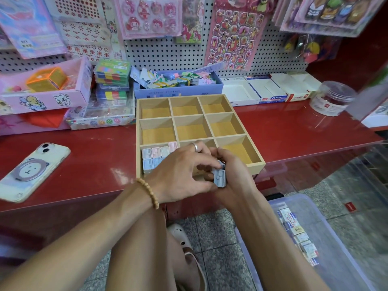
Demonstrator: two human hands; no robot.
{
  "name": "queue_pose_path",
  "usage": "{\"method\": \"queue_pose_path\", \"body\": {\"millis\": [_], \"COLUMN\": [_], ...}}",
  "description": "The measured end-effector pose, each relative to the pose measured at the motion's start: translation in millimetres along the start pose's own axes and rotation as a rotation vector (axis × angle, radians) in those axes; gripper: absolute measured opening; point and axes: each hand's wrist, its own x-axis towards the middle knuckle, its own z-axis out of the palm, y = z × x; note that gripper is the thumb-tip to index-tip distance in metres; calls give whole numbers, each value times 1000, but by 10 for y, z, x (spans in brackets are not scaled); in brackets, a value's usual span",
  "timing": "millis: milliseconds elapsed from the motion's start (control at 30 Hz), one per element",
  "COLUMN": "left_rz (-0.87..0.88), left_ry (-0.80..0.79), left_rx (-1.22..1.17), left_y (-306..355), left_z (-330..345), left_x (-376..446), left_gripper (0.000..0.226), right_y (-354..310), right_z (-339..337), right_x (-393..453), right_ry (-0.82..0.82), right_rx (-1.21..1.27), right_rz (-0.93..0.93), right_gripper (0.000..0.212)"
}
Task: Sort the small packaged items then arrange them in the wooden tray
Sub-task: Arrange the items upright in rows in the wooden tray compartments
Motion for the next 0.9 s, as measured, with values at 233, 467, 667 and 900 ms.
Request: {"method": "queue_pose_path", "body": {"millis": [233,467,667,900], "left_rz": [-25,-84,-74,-381], "left_ry": [79,108,108,194], "left_rx": [93,171,167,308], "left_y": [100,-4,-70,-500], "left_z": [-130,-210,-308,-536], "left_x": [-27,-47,-78,-140], "left_gripper": [31,39,42,30], "right_y": [-72,-84,-43,-107], "right_z": [-158,-159,-27,16], "right_x": [-96,-321,-288,-158], "right_ry": [55,-221,-250,-124], "right_rx": [-3,-471,-357,-56], "right_rz": [-89,-184,-131,-71], "right_gripper": [33,31,27,29]}}
